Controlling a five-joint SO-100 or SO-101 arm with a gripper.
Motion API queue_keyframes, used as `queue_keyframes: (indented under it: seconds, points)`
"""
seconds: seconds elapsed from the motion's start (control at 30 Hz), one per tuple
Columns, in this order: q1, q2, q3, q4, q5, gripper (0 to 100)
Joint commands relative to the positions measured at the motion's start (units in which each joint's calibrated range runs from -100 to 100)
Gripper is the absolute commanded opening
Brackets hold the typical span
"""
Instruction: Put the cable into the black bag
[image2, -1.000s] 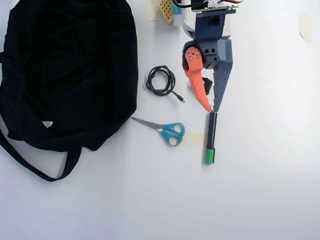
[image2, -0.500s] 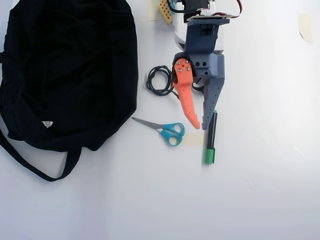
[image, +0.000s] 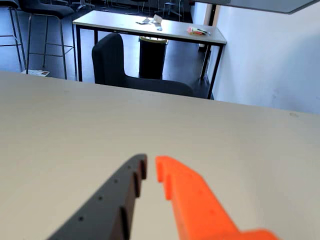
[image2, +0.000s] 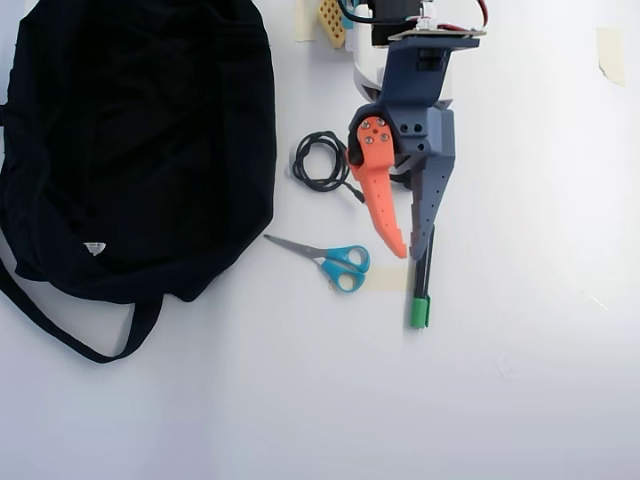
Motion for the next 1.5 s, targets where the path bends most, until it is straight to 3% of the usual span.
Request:
queue_keyframes:
  seconds: [0.0, 0.1, 1.47]
  points:
    - [0.4, -0.4, -2.9, -1.0, -2.2, 2]
    - [1.3, -0.5, -2.9, -1.0, -4.9, 2]
    - [0.4, -1.5, 0.1, 2.6, -5.3, 2]
